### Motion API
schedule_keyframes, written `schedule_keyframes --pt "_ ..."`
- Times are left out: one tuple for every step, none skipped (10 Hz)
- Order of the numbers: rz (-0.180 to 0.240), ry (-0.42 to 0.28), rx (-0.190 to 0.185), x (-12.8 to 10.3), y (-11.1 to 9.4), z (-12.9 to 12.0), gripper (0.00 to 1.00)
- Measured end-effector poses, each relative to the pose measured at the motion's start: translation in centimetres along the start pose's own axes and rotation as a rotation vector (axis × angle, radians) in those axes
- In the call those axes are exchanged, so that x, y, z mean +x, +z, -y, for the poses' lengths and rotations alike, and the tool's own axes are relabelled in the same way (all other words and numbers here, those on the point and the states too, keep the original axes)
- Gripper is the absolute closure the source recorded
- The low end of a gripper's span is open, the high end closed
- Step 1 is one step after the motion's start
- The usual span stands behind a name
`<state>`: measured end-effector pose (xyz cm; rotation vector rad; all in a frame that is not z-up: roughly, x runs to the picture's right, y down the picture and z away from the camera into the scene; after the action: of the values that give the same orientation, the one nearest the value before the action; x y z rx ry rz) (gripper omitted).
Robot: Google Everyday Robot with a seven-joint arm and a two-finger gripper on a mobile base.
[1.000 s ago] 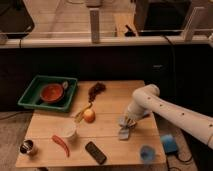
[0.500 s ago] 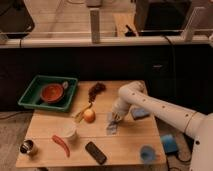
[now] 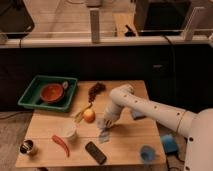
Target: Wipe table surface with towel
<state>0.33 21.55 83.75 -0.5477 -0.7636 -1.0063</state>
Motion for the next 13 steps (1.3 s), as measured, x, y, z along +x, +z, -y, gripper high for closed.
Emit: schedule_keyframes --pt "0.012 -0.007 -0.035 -1.2 0.6 -1.0 0.96" --pt "0.021 -0.005 -0.058 -1.7 0.8 -1.7 0.96" --pt "0.023 -0.004 -0.072 -1.7 0.9 -1.9 0.96" --pt "0.024 -0.006 -0.078 -1.9 0.8 -2.1 0.96" --pt "0.025 -0.006 -0.081 -2.0 0.8 -2.2 0.96" --pt "0.026 -0.005 -0.082 -1.9 0.7 -2.3 0.96" --pt "0.025 -0.005 -0.083 -1.9 0.7 -2.4 0.96" --pt "0.025 -0.005 -0.083 -1.9 0.7 -2.4 0.96" --pt "0.025 -0.005 -0.083 -1.9 0.7 -2.4 0.96" --pt "0.024 -0.005 -0.083 -1.8 0.7 -2.4 0.96" --pt "0.024 -0.004 -0.082 -1.8 0.6 -2.4 0.96" --pt "0.024 -0.004 -0.082 -1.8 0.6 -2.4 0.96" --pt "0.024 -0.004 -0.082 -1.8 0.6 -2.4 0.96"
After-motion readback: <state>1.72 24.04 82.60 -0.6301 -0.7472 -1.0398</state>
